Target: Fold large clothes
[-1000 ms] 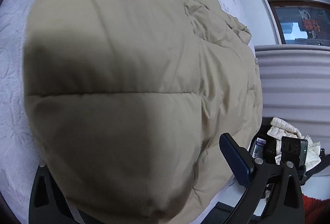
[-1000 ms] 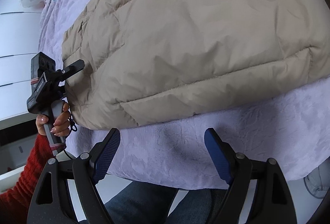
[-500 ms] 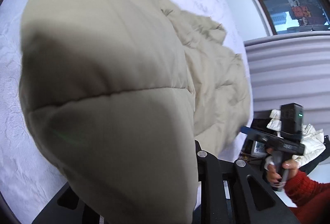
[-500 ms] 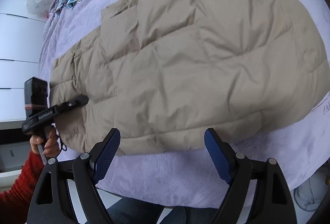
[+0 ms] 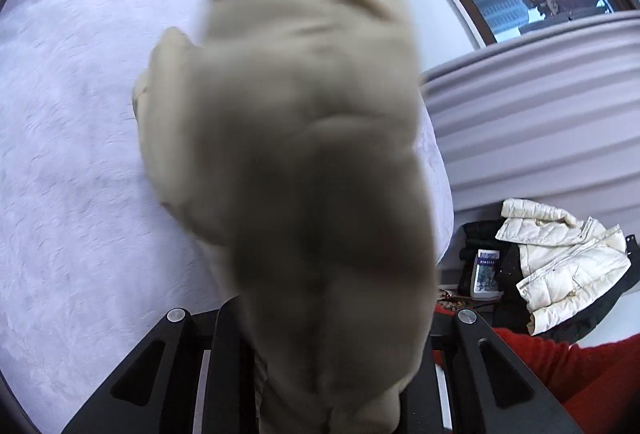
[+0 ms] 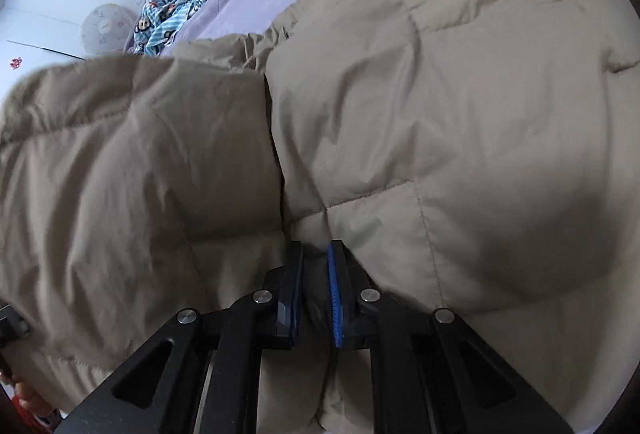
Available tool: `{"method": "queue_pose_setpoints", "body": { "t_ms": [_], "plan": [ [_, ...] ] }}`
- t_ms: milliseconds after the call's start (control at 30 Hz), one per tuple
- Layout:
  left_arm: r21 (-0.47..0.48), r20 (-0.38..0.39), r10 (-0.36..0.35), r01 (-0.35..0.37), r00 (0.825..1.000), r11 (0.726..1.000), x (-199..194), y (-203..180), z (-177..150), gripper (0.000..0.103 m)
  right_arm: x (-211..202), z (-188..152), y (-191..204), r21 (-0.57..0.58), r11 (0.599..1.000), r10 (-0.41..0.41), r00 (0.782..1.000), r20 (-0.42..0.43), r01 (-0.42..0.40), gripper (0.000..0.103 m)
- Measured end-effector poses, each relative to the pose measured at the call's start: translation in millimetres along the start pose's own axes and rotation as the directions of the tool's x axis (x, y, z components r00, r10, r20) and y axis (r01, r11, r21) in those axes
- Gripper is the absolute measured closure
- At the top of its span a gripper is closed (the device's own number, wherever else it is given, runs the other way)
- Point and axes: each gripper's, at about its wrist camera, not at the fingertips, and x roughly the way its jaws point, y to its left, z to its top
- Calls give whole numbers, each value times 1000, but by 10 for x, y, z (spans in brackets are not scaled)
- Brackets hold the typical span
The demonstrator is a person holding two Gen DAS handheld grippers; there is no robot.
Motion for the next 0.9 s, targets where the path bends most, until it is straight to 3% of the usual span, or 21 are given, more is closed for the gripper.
{"method": "queue_pose_setpoints", "body": {
  "t_ms": [200,300,333,400,567,700,767,800,833,900],
  "plan": [
    [57,-65,70,-66,995,996,537,-520,281,77,117,40,-328,133,983,134,991,-29,-129,96],
    [98,-85,90,-81,992,992,698,-723,386,76,-141,37,-465,170,971,171,985,-4,-168,96],
    [122,-101,84,-71,991,990,765,-779,434,67,-263,22,-506,174,968,181,983,20,-181,96],
    [138,-138,7,12,990,990,968,-899,534,35,-605,-35,-636,173,967,177,981,80,-188,95],
    [173,-188,-75,108,979,979,1439,-991,714,32,-1228,-299,-1084,252,954,116,976,187,-162,95],
    [108,-258,-119,151,959,983,1988,-956,819,31,-1482,-637,-1329,331,933,75,975,209,-142,82],
    [121,-276,-95,132,956,984,2193,-917,811,31,-1625,-824,-1342,343,931,50,974,220,-125,61],
    [132,-283,-78,120,956,984,2290,-938,831,31,-1681,-879,-1312,341,933,35,972,230,-114,42],
    [143,-287,-63,108,956,984,2370,-968,816,31,-1771,-962,-1266,330,938,22,968,251,-107,36],
    [166,-294,-37,89,955,982,2458,-1040,782,31,-1895,-1086,-1150,298,946,39,959,282,-126,36]
  ]
}}
